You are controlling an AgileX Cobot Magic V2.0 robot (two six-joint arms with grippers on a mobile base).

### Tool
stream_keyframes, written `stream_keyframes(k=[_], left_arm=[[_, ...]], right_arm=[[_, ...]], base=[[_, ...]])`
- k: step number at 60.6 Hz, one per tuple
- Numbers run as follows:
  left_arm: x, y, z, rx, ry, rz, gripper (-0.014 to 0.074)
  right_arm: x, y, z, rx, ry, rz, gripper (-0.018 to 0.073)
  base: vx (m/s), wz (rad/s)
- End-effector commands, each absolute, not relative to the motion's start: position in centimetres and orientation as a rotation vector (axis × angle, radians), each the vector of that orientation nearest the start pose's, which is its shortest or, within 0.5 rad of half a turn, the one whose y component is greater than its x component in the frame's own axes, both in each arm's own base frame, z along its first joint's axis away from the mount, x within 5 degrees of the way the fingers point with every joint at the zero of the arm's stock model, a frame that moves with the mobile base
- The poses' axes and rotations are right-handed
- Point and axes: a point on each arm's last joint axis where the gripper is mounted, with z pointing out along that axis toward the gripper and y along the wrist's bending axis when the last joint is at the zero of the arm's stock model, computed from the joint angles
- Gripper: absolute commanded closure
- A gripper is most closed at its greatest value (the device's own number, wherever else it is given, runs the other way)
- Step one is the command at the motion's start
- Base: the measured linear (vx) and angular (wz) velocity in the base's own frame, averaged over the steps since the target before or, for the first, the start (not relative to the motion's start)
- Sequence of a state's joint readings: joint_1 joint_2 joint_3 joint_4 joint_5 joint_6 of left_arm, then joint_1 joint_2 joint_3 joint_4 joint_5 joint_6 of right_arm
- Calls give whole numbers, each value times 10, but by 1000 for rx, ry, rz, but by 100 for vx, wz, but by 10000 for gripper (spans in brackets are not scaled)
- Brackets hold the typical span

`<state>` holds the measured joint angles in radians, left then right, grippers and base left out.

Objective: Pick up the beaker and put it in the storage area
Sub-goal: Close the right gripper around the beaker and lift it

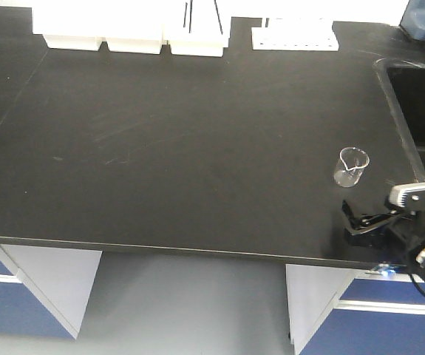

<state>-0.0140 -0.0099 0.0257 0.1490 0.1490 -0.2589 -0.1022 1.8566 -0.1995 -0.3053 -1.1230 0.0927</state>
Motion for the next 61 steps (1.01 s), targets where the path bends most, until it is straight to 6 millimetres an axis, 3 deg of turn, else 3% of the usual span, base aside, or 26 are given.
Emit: stream_keyframes(k=[1, 37, 44, 54, 61], left_arm=[[56, 0, 193, -86, 1570, -105, 605], [56, 0, 193, -86, 1570, -105, 605], [56, 0, 193, -86, 1570, -105, 605], [56, 0, 193, -86, 1570, -105, 605], [56, 0, 193, -86, 1570, -105, 605]], right_arm=[[241, 2, 116, -118, 1750, 196, 18], [312, 3, 99, -193, 1661, 282, 44], [317, 2, 101, -195, 1643, 277, 195], [315, 3, 107, -207, 1632, 280, 564], [303, 4, 120, -186, 1648, 290, 568]], base=[[0, 0], [0, 0], [0, 0], [0, 0], [0, 0]])
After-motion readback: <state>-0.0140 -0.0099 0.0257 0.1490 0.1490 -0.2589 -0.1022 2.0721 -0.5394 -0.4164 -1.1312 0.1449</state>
